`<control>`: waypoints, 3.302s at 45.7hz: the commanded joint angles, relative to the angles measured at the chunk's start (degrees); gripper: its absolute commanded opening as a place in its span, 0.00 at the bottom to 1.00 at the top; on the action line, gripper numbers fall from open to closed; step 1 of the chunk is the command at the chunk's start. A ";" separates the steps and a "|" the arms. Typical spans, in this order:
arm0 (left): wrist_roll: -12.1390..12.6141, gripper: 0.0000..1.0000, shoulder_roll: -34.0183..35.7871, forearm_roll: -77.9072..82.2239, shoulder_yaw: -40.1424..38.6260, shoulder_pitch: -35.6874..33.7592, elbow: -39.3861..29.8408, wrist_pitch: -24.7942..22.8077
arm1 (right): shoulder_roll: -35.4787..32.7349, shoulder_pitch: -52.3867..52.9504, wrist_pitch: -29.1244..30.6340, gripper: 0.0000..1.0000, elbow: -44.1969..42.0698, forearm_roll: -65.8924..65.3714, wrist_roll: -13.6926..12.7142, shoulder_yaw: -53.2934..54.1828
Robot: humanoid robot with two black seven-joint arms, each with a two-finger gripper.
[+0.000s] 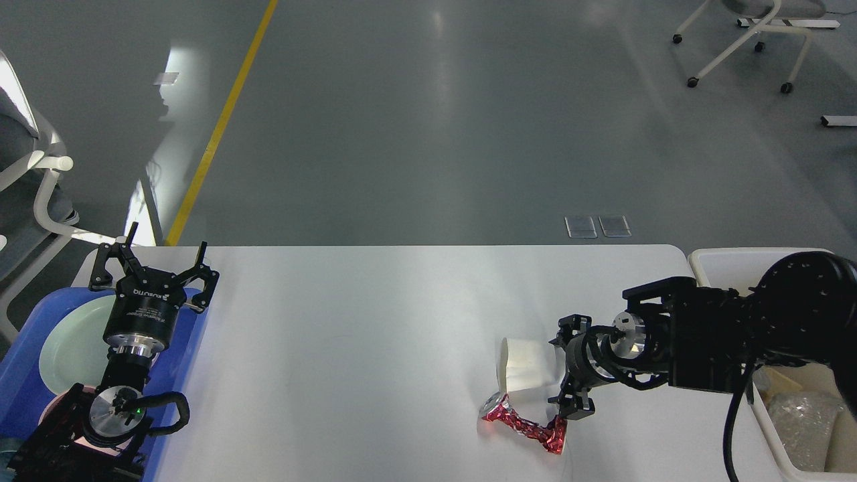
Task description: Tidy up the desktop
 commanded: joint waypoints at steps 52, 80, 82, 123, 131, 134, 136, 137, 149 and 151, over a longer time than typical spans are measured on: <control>0.09 0.97 0.00 0.00 0.00 0.00 0.00 0.00 | -5.13 22.98 1.95 0.99 19.90 -26.79 0.00 -2.11; 0.00 0.97 0.00 0.00 0.00 0.00 0.00 0.00 | -8.29 63.86 31.65 0.99 40.74 -74.97 -0.09 -6.86; 0.00 0.97 0.00 0.00 0.00 0.00 0.00 0.00 | -8.64 65.88 33.06 0.99 40.92 -75.59 -0.09 -6.86; 0.09 0.97 0.00 0.00 0.00 0.00 0.00 0.00 | -9.17 56.15 32.98 0.99 32.23 -63.75 0.09 -7.12; 0.00 0.97 0.00 0.00 0.00 0.00 0.00 0.00 | -5.57 46.04 32.63 0.99 26.16 -48.01 -0.09 -8.09; 0.00 0.97 0.00 0.00 0.00 0.00 0.00 0.00 | -4.34 42.69 32.54 0.99 24.40 -42.56 -0.09 -8.18; 0.09 0.97 0.00 0.00 0.00 0.00 0.00 0.00 | -3.55 40.41 32.45 0.99 23.34 -39.84 -0.09 -8.26; 0.00 0.97 0.00 0.00 0.00 0.00 0.00 0.00 | -3.11 39.27 32.45 0.99 22.64 -38.69 -0.18 -8.18; 0.09 0.97 0.00 0.00 0.00 0.00 0.00 0.00 | -0.21 27.22 21.13 0.99 18.07 -26.21 -0.18 -8.09; 0.00 0.97 0.00 0.00 0.00 0.00 0.00 0.00 | -0.21 25.99 18.66 0.99 18.07 -24.80 -0.18 -8.00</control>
